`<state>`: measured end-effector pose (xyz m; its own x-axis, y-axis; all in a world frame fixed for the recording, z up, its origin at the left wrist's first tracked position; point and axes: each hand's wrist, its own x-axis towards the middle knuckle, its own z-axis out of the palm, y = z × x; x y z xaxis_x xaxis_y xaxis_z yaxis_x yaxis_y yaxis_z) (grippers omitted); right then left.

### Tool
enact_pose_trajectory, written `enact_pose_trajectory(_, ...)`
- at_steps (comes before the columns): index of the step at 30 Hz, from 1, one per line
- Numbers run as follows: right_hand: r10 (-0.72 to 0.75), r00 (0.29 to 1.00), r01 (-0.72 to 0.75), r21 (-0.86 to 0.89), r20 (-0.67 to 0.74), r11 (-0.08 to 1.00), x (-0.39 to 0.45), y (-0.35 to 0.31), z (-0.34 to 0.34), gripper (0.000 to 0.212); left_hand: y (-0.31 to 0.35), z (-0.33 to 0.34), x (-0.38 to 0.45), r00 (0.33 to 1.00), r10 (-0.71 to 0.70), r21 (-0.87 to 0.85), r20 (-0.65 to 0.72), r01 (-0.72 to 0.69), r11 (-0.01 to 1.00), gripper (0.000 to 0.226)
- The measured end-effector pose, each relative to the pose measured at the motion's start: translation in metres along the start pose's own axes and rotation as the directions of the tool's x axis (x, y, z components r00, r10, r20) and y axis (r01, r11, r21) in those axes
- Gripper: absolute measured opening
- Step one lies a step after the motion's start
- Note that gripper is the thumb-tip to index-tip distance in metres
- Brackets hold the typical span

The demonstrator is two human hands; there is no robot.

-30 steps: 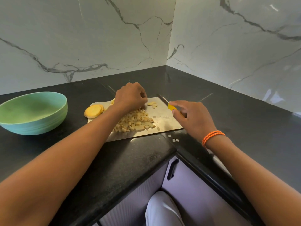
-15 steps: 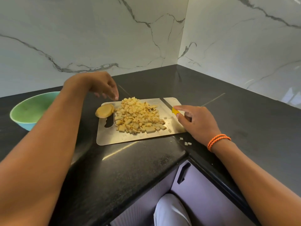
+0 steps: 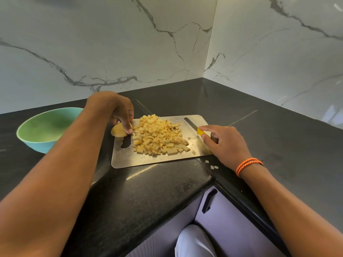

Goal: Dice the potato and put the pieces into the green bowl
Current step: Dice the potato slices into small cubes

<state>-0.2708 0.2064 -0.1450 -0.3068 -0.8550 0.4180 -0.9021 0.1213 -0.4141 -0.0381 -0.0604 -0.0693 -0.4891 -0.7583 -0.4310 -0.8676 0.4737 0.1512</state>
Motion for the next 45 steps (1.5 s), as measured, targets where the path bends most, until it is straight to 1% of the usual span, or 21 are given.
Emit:
enact_pose_trajectory(4,0.005,1.000,-0.005,0.009,0.002,1.000,0.000,0.001,0.001,0.036,-0.001,-0.001,-0.001,1.000,0.004,-0.044,0.002,-0.004,0.999,0.049)
enact_pose_trajectory(9,0.008,1.000,-0.008,0.009,-0.004,1.000,0.000,0.002,0.002,0.036,-0.002,-0.003,-0.005,0.998,0.031,-0.042,-0.051,-0.033,0.999,0.045)
enact_pose_trajectory(14,0.010,1.000,-0.010,0.022,-0.006,1.000,0.000,0.001,0.002,0.036,-0.007,-0.009,0.000,0.958,0.040,-0.019,-0.283,-0.048,0.999,0.030)
enact_pose_trajectory(16,0.010,1.000,-0.009,0.029,-0.016,1.000,0.000,0.000,0.002,0.035,-0.004,-0.012,-0.003,0.952,0.066,-0.020,-0.298,-0.076,0.997,0.027)
enact_pose_trajectory(18,0.021,0.999,-0.020,0.041,-0.035,0.999,0.000,0.000,0.002,0.035,0.002,-0.018,-0.010,0.935,0.134,-0.049,-0.327,-0.158,0.986,0.024)
enact_pose_trajectory(19,0.031,0.998,-0.028,0.045,-0.050,0.999,0.000,0.000,0.002,0.035,0.006,-0.021,-0.014,0.913,0.184,-0.080,-0.364,-0.227,0.971,0.023)
enact_pose_trajectory(21,0.048,0.995,-0.045,0.042,-0.089,0.998,0.001,0.001,0.002,0.035,0.018,-0.026,-0.022,0.834,0.286,-0.175,-0.472,-0.407,0.897,0.021)
enact_pose_trajectory(23,0.061,0.989,-0.058,0.028,-0.133,0.998,0.002,0.001,0.001,0.035,0.040,-0.022,-0.028,0.751,0.343,-0.300,-0.564,-0.574,0.762,0.018)
enact_pose_trajectory(25,0.070,0.982,-0.067,0.019,-0.176,0.998,0.003,0.001,0.001,0.035,0.067,-0.009,-0.029,0.693,0.377,-0.373,-0.614,-0.676,0.635,0.019)
enact_pose_trajectory(27,0.082,0.976,-0.080,0.018,-0.202,0.997,0.003,0.002,0.000,0.035,0.092,0.011,-0.022,0.670,0.385,-0.398,-0.635,-0.711,0.579,0.020)
enact_pose_trajectory(29,0.097,0.974,-0.094,0.024,-0.207,0.995,0.004,0.002,-0.001,0.035,0.111,0.033,-0.011,0.695,0.369,-0.455,-0.617,-0.697,0.554,0.022)
enact_pose_trajectory(30,0.100,0.974,-0.096,0.027,-0.205,0.995,0.004,0.002,-0.001,0.034,0.118,0.044,-0.004,0.710,0.365,-0.469,-0.602,-0.684,0.558,0.024)
enact_pose_trajectory(31,0.100,0.975,-0.096,0.027,-0.200,0.995,0.004,0.003,-0.001,0.034,0.125,0.053,0.003,0.714,0.357,-0.438,-0.603,-0.670,0.599,0.029)
enact_pose_trajectory(33,0.092,0.979,-0.091,0.015,-0.183,0.996,0.005,0.003,0.000,0.035,0.132,0.066,0.012,0.683,0.336,-0.259,-0.649,-0.613,0.747,0.042)
enact_pose_trajectory(34,0.089,0.981,-0.090,0.005,-0.174,0.996,0.005,0.003,0.000,0.035,0.133,0.068,0.013,0.665,0.324,-0.203,-0.673,-0.588,0.783,0.042)
enact_pose_trajectory(35,0.085,0.983,-0.087,-0.005,-0.165,0.996,0.005,0.003,0.000,0.036,0.132,0.068,0.013,0.657,0.326,-0.185,-0.680,-0.583,0.791,0.038)
enact_pose_trajectory(37,0.080,0.986,-0.086,-0.037,-0.144,0.996,0.005,0.002,0.001,0.037,0.128,0.069,0.013,0.677,0.379,-0.171,-0.632,-0.598,0.783,0.029)
enact_pose_trajectory(39,0.084,0.990,-0.092,-0.064,-0.116,0.994,0.005,0.000,0.002,0.038,0.127,0.073,0.013,0.705,0.461,-0.120,-0.539,-0.606,0.786,0.034)
enact_pose_trajectory(41,0.094,0.993,-0.100,-0.083,-0.070,0.992,0.006,-0.003,0.003,0.041,0.127,0.079,0.014,0.723,0.494,-0.049,-0.483,-0.586,0.809,0.043)
enact_pose_trajectory(43,0.104,0.995,-0.104,-0.119,-0.004,0.987,0.006,-0.007,0.004,0.045,0.129,0.081,0.016,0.726,0.495,0.015,-0.477,-0.556,0.831,0.048)
enact_pose_trajectory(45,0.127,0.991,-0.119,-0.142,0.048,0.983,0.008,-0.011,0.004,0.049,0.129,0.079,0.017,0.710,0.499,0.097,-0.497,-0.526,0.845,0.050)
